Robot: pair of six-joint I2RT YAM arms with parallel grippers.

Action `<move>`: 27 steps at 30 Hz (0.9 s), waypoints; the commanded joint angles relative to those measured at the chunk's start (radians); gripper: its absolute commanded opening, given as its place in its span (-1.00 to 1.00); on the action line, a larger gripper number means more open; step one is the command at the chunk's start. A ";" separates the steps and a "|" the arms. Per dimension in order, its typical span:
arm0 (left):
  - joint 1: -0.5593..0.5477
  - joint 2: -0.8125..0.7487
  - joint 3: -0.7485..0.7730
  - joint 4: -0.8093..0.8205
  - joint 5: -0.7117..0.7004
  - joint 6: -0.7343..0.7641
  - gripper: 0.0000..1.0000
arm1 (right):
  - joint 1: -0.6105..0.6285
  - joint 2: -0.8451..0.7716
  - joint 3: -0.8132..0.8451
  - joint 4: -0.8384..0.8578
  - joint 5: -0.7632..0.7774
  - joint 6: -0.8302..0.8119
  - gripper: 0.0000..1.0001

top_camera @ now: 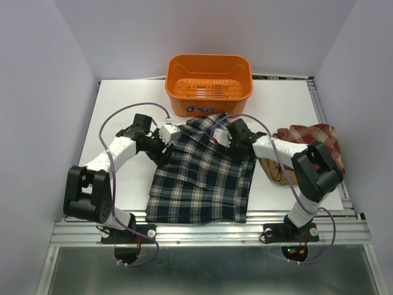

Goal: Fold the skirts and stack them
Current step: Flatten the skirt out

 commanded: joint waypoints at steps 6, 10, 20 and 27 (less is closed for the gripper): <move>-0.003 -0.243 0.071 -0.116 -0.099 0.131 0.54 | -0.006 -0.359 0.106 -0.627 -0.536 0.172 0.47; 0.003 -0.220 0.094 -0.225 -0.053 0.158 0.50 | -0.006 -0.422 0.044 -0.711 -0.718 0.161 0.37; -0.155 -0.203 0.042 -0.306 -0.039 0.313 0.25 | 0.072 -0.191 -0.080 -0.476 -0.491 0.253 0.12; -0.290 -0.143 -0.084 -0.114 -0.111 0.203 0.15 | 0.061 -0.006 -0.059 -0.334 -0.359 0.293 0.02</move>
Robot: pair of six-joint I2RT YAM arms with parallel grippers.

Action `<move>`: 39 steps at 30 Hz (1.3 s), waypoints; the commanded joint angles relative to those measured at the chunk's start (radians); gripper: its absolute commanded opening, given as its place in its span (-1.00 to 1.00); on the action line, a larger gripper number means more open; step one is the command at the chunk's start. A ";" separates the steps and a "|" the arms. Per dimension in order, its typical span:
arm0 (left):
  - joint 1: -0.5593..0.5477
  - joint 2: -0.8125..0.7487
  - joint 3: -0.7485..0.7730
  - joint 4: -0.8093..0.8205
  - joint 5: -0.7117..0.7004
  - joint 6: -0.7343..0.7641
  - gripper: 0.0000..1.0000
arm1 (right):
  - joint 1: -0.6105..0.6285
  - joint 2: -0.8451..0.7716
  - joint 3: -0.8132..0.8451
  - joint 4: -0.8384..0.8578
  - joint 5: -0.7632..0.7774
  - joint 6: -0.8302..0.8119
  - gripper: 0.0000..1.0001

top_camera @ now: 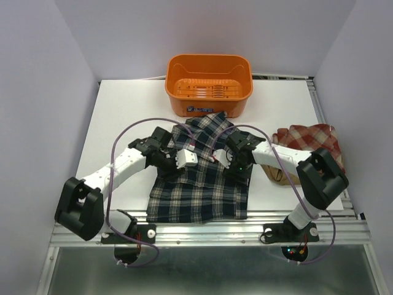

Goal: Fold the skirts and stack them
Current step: Flatten the skirt out

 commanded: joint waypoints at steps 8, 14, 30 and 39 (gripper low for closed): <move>0.043 0.366 0.040 0.310 -0.116 -0.186 -0.12 | -0.147 0.298 0.119 0.225 0.154 -0.042 0.00; 0.064 0.472 0.212 0.295 -0.119 -0.200 -0.11 | -0.162 0.275 0.200 0.199 0.168 -0.071 0.07; 0.081 0.310 0.260 0.194 -0.011 -0.313 0.43 | -0.012 -0.348 -0.034 -0.109 -0.156 -0.136 0.18; 0.041 0.026 0.163 -0.200 -0.040 0.054 0.45 | 0.075 -0.302 -0.185 0.114 -0.045 -0.072 0.20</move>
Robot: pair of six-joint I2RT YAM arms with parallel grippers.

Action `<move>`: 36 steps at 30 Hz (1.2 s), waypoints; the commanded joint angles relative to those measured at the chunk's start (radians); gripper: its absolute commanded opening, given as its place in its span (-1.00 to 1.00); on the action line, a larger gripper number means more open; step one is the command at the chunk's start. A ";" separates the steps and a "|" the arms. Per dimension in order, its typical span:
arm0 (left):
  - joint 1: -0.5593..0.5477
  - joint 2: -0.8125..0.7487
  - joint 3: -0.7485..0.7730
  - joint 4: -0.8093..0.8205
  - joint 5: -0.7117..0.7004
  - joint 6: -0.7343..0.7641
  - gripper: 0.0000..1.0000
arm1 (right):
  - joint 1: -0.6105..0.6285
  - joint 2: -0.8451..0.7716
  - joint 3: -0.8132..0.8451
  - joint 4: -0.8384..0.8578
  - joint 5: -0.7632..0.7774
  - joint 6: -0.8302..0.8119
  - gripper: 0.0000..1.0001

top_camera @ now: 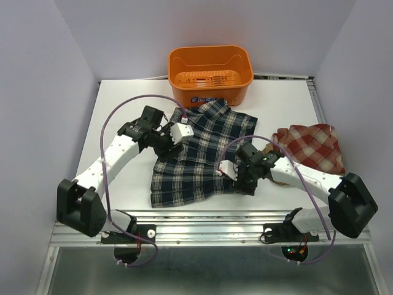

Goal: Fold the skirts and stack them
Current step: Flatten the skirt out, then fold the skirt

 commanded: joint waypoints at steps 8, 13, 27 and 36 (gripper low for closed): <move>-0.204 -0.204 -0.367 -0.236 -0.146 0.238 0.45 | 0.081 0.112 -0.073 0.281 0.133 0.084 0.20; -0.259 -0.138 -0.404 -0.173 -0.169 0.226 0.47 | 0.081 0.149 -0.119 0.344 0.176 0.098 -0.02; -0.271 -0.078 -0.447 -0.007 -0.195 0.227 -0.55 | 0.081 0.110 -0.104 0.304 0.173 0.089 -0.76; -0.155 -0.254 -0.177 -0.121 -0.173 0.191 -1.00 | 0.081 0.042 0.048 0.109 0.112 0.012 -0.99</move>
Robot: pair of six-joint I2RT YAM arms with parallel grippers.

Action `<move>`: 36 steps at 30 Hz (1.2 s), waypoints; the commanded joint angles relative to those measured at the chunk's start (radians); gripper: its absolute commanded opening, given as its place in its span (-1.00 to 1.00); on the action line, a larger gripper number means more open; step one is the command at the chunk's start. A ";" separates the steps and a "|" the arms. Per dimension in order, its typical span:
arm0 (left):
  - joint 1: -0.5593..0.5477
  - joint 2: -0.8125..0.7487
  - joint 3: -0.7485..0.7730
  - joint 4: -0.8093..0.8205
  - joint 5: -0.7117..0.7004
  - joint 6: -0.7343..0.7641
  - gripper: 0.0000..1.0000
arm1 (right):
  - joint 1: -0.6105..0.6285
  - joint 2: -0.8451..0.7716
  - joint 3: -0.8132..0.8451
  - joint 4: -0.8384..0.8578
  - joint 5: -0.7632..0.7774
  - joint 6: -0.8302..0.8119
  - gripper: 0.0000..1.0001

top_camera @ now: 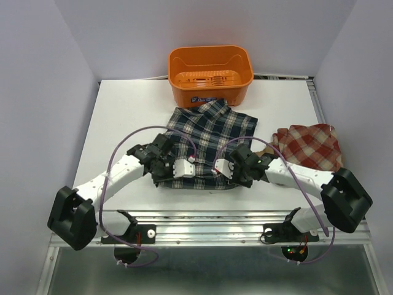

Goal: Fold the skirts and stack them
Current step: Fold the skirt

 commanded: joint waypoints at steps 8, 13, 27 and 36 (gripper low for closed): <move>0.104 -0.188 0.341 -0.130 0.040 -0.109 -1.00 | 0.005 -0.010 0.359 -0.393 -0.195 -0.121 -0.99; 0.104 -0.296 0.348 -0.202 0.040 -0.151 -1.00 | 0.005 -0.004 0.445 -0.533 -0.257 -0.130 -0.99; 0.109 -0.463 0.537 -0.372 0.134 -0.257 -1.00 | 0.037 -0.056 0.455 -0.726 -0.576 -0.192 -0.99; 0.109 -0.347 0.510 -0.072 -0.024 -0.318 -1.00 | -0.029 -0.064 0.469 -0.619 -0.570 -0.045 -0.99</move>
